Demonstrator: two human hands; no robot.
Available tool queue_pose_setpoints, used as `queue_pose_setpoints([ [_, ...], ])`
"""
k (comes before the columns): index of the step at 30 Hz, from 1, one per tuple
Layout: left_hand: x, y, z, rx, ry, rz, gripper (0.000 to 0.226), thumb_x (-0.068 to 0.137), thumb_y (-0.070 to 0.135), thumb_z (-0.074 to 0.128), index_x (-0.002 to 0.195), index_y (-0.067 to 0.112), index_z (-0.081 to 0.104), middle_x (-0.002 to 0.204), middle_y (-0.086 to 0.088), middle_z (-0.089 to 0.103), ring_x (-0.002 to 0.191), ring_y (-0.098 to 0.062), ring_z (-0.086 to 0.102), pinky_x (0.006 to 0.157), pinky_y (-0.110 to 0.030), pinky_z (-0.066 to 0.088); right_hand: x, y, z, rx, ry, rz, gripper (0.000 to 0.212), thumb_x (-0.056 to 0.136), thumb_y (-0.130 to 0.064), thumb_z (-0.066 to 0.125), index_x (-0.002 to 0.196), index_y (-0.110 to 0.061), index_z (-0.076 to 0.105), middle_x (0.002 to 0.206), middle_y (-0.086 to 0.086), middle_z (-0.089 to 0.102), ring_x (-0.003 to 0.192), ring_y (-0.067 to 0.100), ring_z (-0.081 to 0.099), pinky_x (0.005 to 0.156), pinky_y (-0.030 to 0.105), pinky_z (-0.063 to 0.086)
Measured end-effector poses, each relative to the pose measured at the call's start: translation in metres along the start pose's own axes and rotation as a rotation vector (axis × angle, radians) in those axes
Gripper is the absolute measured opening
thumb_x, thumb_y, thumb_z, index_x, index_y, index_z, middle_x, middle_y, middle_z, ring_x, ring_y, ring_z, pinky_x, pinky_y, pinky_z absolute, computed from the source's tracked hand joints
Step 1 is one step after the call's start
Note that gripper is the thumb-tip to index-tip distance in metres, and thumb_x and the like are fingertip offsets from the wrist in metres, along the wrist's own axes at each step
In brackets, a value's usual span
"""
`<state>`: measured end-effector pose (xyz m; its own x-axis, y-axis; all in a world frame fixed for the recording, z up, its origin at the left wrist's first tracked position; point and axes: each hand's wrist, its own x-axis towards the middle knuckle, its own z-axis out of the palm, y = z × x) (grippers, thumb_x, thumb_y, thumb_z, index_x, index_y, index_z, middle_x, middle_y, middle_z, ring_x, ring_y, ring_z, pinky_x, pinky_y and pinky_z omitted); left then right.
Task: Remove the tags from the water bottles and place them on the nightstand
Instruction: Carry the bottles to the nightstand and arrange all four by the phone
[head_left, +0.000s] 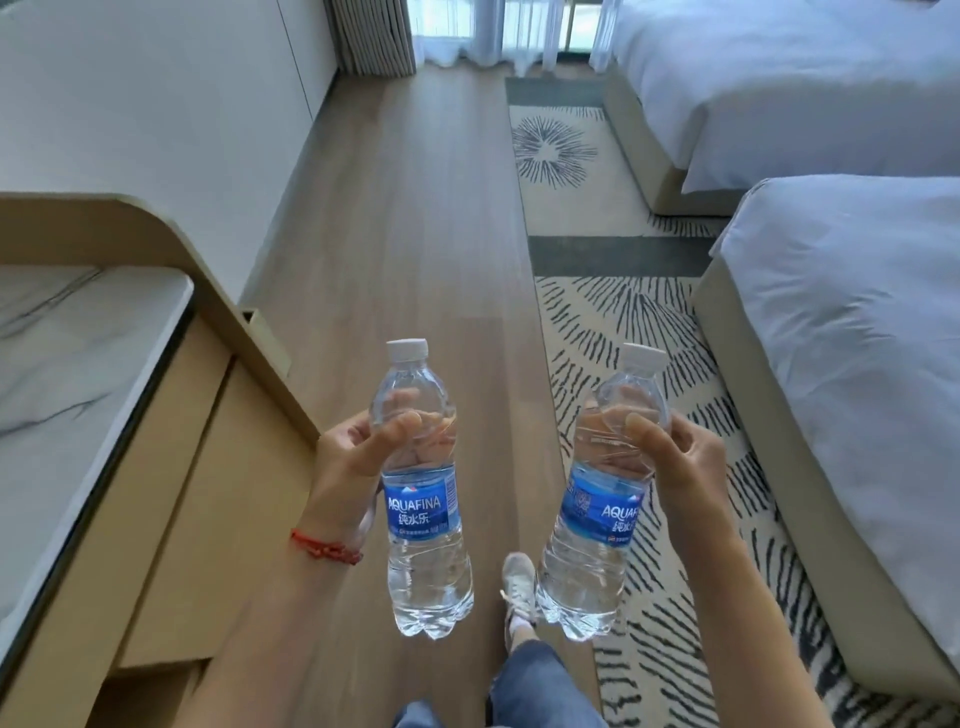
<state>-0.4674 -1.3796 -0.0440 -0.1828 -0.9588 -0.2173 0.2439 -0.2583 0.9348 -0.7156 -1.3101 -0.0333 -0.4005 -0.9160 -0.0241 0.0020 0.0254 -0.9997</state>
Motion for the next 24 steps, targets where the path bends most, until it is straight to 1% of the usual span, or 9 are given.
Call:
queue_pose_setpoints([
  [3, 0.062, 0.005, 0.031, 0.010, 0.020, -0.007, 0.059, 0.044, 0.039, 0.084, 0.093, 0.009, 0.069, 0.086, -0.012, 0.073, 0.079, -0.027, 0.070, 0.069, -0.036, 0.057, 0.068, -0.003, -0.011, -0.006, -0.023, -0.004, 0.048, 0.053, -0.049, 0.069, 0.083, -0.011, 0.066, 0.068, -0.003, 0.072, 0.061, 0.009, 0.067, 0.054, 0.016, 0.051],
  [5, 0.101, 0.011, 0.053, 0.013, 0.031, -0.005, 0.066, 0.036, 0.048, 0.086, 0.090, 0.014, 0.071, 0.086, -0.012, 0.073, 0.078, -0.027, 0.069, 0.071, -0.037, 0.058, 0.110, -0.008, -0.020, -0.006, -0.032, -0.018, 0.042, 0.053, -0.048, 0.070, 0.081, -0.015, 0.068, 0.070, 0.000, 0.072, 0.062, 0.012, 0.068, 0.055, 0.017, 0.052],
  [7, 0.140, 0.021, 0.073, 0.019, 0.026, 0.010, 0.064, 0.033, 0.054, 0.086, 0.084, 0.018, 0.073, 0.083, -0.010, 0.073, 0.077, -0.026, 0.069, 0.067, -0.034, 0.058, 0.155, -0.013, -0.029, -0.010, -0.027, -0.029, 0.042, 0.054, -0.048, 0.071, 0.081, -0.016, 0.068, 0.073, 0.004, 0.072, 0.064, 0.016, 0.068, 0.057, 0.020, 0.055],
  [12, 0.226, 0.039, 0.102, 0.012, 0.008, 0.012, 0.051, 0.046, 0.044, 0.082, 0.088, 0.016, 0.072, 0.089, -0.013, 0.073, 0.081, -0.029, 0.069, 0.068, -0.034, 0.057, 0.254, -0.018, -0.033, -0.017, -0.031, -0.018, 0.039, 0.055, -0.045, 0.071, 0.082, -0.017, 0.068, 0.071, 0.000, 0.073, 0.062, 0.015, 0.069, 0.056, 0.020, 0.054],
  [14, 0.261, 0.049, 0.111, -0.002, 0.004, 0.014, 0.066, 0.038, 0.051, 0.084, 0.091, 0.013, 0.070, 0.089, -0.011, 0.073, 0.080, -0.028, 0.069, 0.068, -0.033, 0.057, 0.289, -0.017, -0.027, -0.026, -0.028, -0.011, 0.040, 0.054, -0.048, 0.070, 0.080, -0.018, 0.067, 0.069, -0.002, 0.072, 0.061, 0.012, 0.068, 0.055, 0.018, 0.053],
  [16, 0.305, 0.054, 0.117, 0.013, -0.005, 0.014, 0.076, 0.038, 0.050, 0.084, 0.099, 0.008, 0.066, 0.089, -0.011, 0.072, 0.080, -0.026, 0.069, 0.067, -0.033, 0.057, 0.331, -0.014, -0.017, -0.048, -0.043, 0.006, 0.046, 0.054, -0.051, 0.069, 0.082, -0.014, 0.066, 0.069, -0.003, 0.072, 0.061, 0.011, 0.068, 0.054, 0.017, 0.052],
  [18, 0.353, 0.060, 0.121, 0.009, -0.002, 0.005, 0.075, 0.044, 0.040, 0.080, 0.107, 0.004, 0.062, 0.093, -0.014, 0.070, 0.081, -0.027, 0.068, 0.070, -0.034, 0.058, 0.374, -0.009, -0.004, -0.058, -0.043, 0.019, 0.046, 0.055, -0.051, 0.068, 0.083, -0.014, 0.067, 0.070, -0.003, 0.072, 0.061, 0.010, 0.068, 0.054, 0.016, 0.052],
  [20, 0.404, 0.065, 0.121, 0.008, 0.001, 0.002, 0.071, 0.048, 0.037, 0.074, 0.108, 0.003, 0.061, 0.094, -0.017, 0.068, 0.081, -0.027, 0.068, 0.073, -0.037, 0.057, 0.418, -0.005, 0.012, -0.060, -0.027, 0.018, 0.041, 0.055, -0.050, 0.068, 0.081, -0.019, 0.067, 0.069, -0.005, 0.072, 0.061, 0.009, 0.068, 0.053, 0.015, 0.051],
  [24, 0.505, 0.085, 0.121, 0.025, -0.006, -0.017, 0.070, 0.041, 0.039, 0.079, 0.099, 0.003, 0.065, 0.082, -0.004, 0.073, 0.074, -0.022, 0.069, 0.068, -0.033, 0.057, 0.511, -0.006, 0.043, -0.048, -0.005, 0.039, 0.039, 0.054, -0.050, 0.069, 0.079, -0.021, 0.068, 0.069, -0.005, 0.072, 0.061, 0.009, 0.068, 0.053, 0.015, 0.051],
])
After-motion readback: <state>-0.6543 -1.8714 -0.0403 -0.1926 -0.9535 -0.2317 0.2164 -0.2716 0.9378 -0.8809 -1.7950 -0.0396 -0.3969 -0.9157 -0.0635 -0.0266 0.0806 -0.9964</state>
